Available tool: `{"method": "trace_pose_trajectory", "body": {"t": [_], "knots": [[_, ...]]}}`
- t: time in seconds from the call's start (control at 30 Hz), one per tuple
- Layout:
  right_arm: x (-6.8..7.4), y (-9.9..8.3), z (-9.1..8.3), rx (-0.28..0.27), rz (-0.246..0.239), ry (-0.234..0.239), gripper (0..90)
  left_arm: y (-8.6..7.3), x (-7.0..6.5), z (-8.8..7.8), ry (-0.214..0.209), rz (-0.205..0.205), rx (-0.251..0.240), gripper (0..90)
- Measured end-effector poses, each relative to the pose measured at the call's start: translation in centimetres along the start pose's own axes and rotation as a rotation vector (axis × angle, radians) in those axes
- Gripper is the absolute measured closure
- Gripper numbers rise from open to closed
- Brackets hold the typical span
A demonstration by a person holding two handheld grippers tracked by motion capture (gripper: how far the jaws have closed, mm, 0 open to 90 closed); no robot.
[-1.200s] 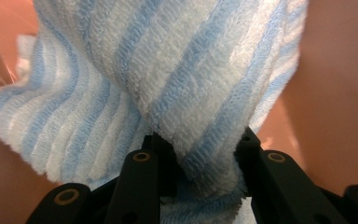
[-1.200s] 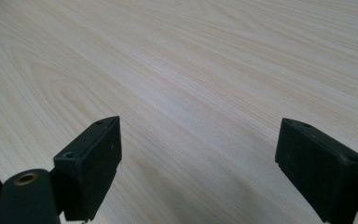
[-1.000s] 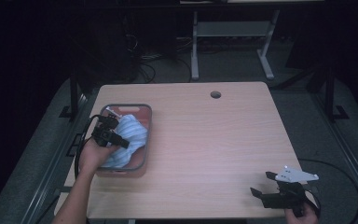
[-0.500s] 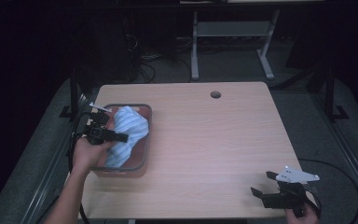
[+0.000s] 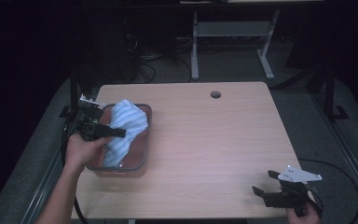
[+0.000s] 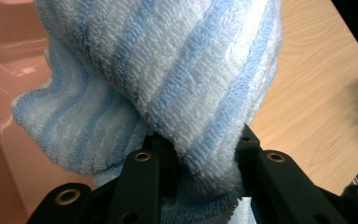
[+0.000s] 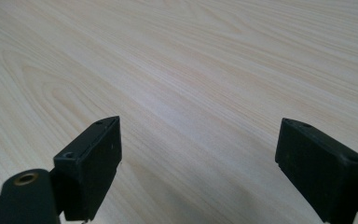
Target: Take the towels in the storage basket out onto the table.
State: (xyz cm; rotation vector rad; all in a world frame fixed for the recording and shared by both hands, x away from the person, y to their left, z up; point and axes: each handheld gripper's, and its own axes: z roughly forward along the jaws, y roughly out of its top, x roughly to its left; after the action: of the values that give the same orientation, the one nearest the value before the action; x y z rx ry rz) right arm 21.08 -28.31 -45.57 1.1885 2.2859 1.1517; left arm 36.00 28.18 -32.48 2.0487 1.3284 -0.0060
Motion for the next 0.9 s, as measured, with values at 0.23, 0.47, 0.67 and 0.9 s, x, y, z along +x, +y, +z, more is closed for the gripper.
{"method": "trace_pose_trajectory", "body": {"t": [0.23, 0.47, 0.67, 0.9], "knots": [[0.0, 0.0, 0.1, -0.002, -0.011, 0.002, 14.0, 0.8, -0.8, -0.7, -0.010, 0.000, -0.034, 70.1], [0.0, 0.0, 0.1, -0.005, -0.013, 0.003, 14.0, 1.7, -1.5, -1.4, 0.000, 0.004, -0.051, 70.0], [0.0, 0.1, 0.1, -0.003, -0.012, 0.005, 14.0, 2.2, -2.0, -1.9, 0.006, 0.005, -0.065, 69.8], [0.1, 0.2, 0.2, -0.001, -0.016, 0.009, 14.0, 3.2, -2.9, -2.5, 0.017, 0.013, -0.069, 69.7]]}}
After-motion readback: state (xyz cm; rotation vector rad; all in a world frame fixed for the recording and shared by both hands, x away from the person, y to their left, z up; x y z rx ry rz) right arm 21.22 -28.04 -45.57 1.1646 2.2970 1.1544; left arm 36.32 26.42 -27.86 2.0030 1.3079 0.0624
